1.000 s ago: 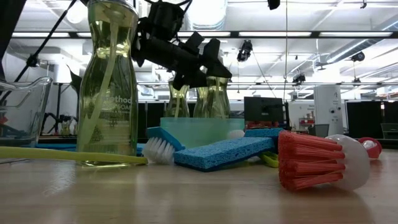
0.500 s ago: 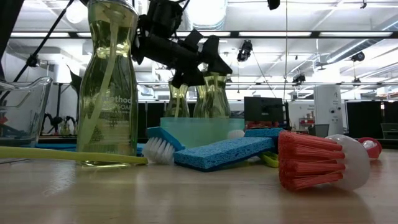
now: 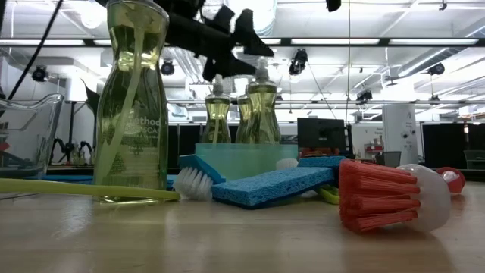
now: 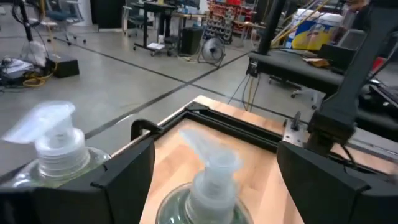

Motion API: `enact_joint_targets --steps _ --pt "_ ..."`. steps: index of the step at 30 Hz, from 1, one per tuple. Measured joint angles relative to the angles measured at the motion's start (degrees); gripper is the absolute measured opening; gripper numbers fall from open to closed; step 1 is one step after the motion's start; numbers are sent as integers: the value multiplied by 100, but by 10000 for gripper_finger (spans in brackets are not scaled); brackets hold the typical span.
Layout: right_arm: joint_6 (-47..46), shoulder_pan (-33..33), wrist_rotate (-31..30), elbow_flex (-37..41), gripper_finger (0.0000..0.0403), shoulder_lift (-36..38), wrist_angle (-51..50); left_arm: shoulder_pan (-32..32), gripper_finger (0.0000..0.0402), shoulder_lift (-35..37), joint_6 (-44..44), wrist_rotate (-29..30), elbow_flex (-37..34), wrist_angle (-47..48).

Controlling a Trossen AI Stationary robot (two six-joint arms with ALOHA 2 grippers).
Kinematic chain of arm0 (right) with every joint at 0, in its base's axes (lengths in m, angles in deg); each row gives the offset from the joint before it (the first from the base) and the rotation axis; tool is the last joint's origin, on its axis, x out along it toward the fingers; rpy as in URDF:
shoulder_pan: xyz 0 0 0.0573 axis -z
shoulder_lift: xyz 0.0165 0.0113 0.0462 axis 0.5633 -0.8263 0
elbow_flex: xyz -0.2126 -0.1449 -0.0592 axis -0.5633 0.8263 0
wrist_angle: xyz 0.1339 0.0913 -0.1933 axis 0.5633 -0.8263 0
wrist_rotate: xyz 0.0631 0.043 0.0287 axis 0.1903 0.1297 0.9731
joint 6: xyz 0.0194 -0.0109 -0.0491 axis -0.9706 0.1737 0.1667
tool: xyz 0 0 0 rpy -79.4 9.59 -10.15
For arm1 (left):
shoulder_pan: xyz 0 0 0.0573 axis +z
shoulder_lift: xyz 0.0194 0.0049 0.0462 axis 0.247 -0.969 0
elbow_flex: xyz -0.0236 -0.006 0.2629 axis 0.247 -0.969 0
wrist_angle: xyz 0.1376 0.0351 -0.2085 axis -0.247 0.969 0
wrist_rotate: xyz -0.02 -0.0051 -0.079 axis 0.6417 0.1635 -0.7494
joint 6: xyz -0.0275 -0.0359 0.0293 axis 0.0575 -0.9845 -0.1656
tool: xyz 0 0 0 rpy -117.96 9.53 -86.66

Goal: Pick & Place Kitchen Sink Supplies
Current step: Put the green soap dispenser into the green bin

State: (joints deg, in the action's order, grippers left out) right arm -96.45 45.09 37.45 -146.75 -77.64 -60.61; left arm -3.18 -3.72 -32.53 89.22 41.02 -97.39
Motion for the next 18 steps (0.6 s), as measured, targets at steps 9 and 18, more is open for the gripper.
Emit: enact_joint_targets --steps 9,18 --pt "107 0 -63 0 9 0 20 -48 328 1440 -261 -1293 -17 1891" --pt "256 -2 -140 0 9 0 4 -219 328 2997 -136 -1913 -22 4406"
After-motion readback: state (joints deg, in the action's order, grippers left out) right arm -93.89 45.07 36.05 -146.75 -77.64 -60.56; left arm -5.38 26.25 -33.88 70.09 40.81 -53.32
